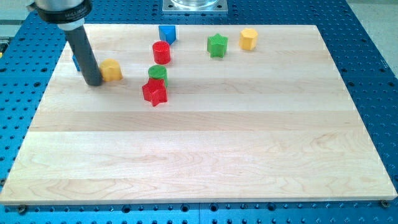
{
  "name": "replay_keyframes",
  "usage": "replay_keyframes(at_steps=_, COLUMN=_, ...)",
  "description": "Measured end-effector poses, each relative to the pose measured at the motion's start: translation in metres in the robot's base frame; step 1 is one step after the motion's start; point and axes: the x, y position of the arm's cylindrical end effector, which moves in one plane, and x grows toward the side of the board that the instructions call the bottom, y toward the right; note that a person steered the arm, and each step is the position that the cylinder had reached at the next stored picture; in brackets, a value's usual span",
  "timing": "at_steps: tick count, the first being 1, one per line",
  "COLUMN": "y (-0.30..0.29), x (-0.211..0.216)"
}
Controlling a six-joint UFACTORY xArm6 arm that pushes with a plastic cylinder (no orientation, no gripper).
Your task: Move the heart in between the green circle and red circle
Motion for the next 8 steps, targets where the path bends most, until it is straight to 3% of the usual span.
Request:
replay_keyframes(at_steps=2, y=0.046, x=-0.002)
replay_keyframes(at_steps=3, y=0.008, x=-0.007)
replay_keyframes(at_steps=5, y=0.057, x=-0.038)
replay_keyframes(at_steps=8, y=0.094, x=-0.038)
